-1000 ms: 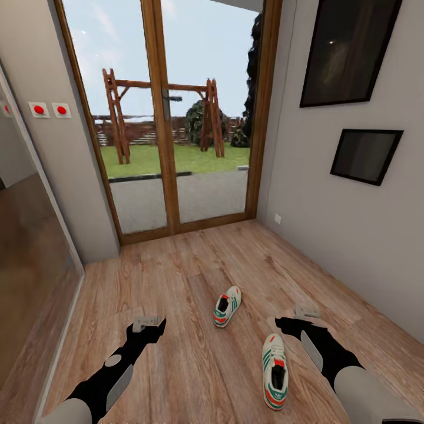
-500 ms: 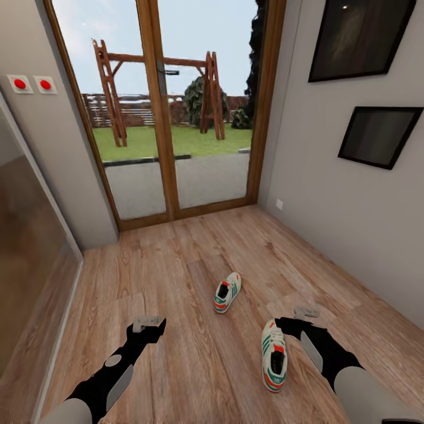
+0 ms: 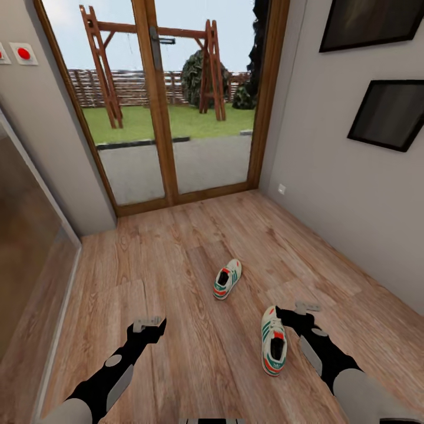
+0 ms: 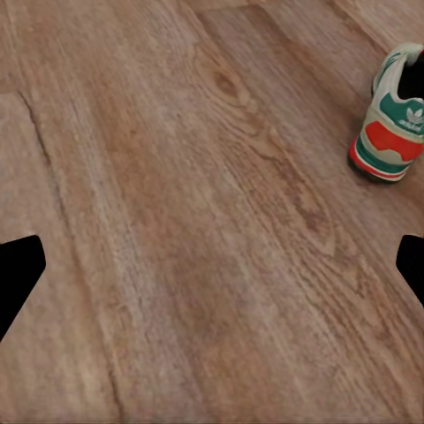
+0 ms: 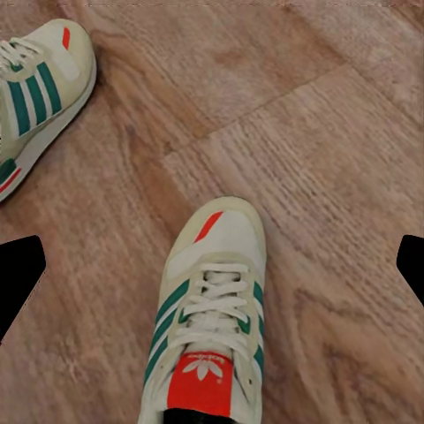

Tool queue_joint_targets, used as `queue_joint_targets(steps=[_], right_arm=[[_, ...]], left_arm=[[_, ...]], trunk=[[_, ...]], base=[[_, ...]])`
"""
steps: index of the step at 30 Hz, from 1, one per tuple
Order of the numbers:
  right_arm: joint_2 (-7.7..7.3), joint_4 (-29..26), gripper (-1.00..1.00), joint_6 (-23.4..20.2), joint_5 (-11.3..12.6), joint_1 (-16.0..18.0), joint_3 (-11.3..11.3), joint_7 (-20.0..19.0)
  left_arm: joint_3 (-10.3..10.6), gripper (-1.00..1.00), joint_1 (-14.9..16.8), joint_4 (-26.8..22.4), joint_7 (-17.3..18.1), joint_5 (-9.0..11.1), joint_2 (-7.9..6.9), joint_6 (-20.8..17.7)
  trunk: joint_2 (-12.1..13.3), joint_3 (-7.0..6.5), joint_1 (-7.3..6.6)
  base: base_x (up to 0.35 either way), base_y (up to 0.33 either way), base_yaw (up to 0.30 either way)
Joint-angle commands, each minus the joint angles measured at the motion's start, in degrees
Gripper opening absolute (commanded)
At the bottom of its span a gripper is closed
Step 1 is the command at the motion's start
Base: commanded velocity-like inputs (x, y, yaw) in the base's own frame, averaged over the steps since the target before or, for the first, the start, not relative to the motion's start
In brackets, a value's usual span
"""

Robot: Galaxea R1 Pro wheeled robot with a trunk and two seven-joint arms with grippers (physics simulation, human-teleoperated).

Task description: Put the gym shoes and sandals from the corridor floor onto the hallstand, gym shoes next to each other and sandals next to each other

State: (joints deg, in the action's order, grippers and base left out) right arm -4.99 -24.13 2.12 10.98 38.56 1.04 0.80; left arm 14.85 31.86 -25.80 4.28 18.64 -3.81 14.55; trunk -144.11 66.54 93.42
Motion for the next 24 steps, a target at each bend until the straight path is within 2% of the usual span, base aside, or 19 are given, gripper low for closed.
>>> queue_joint_targets(steps=[1, 5, 9, 13, 24], right_arm=[[0.23, 0.6, 1.00, 2.9, 0.4, 0.0, 0.1, 0.1], [0.90, 1.8, 1.00, 5.9, 0.2, 0.0, 0.2, 0.1], [1.23, 2.3, 1.00, 6.8, 0.2, 0.0, 0.2, 0.1], [1.35, 2.4, 1.00, 7.0, 0.2, 0.0, 0.2, 0.1], [1.39, 2.5, 1.00, 7.0, 0.2, 0.0, 0.1, 0.1]], left_arm=[[0.4, 1.00, 0.0, 0.1, 0.1, 0.6, -0.06, 0.2], [0.4, 1.00, 0.0, 0.1, 0.1, 0.6, -0.06, 0.2], [0.4, 1.00, 0.0, 0.1, 0.1, 0.6, -0.06, 0.2], [0.4, 1.00, 0.0, 0.1, 0.1, 0.6, -0.06, 0.2], [0.4, 1.00, 0.0, 0.1, 0.1, 0.6, -0.06, 0.2]], trunk=[[0.0, 0.37, 0.01], [-0.1, 1.63, 0.11], [-0.1, 2.62, 0.19], [-0.1, 2.70, 0.19], [-0.3, 5.43, 0.47]], base=[[0.000, 0.000, 0.000], [0.000, 0.000, 0.000], [0.000, 0.000, 0.000], [0.000, 0.000, 0.000], [0.000, 0.000, 0.048]])
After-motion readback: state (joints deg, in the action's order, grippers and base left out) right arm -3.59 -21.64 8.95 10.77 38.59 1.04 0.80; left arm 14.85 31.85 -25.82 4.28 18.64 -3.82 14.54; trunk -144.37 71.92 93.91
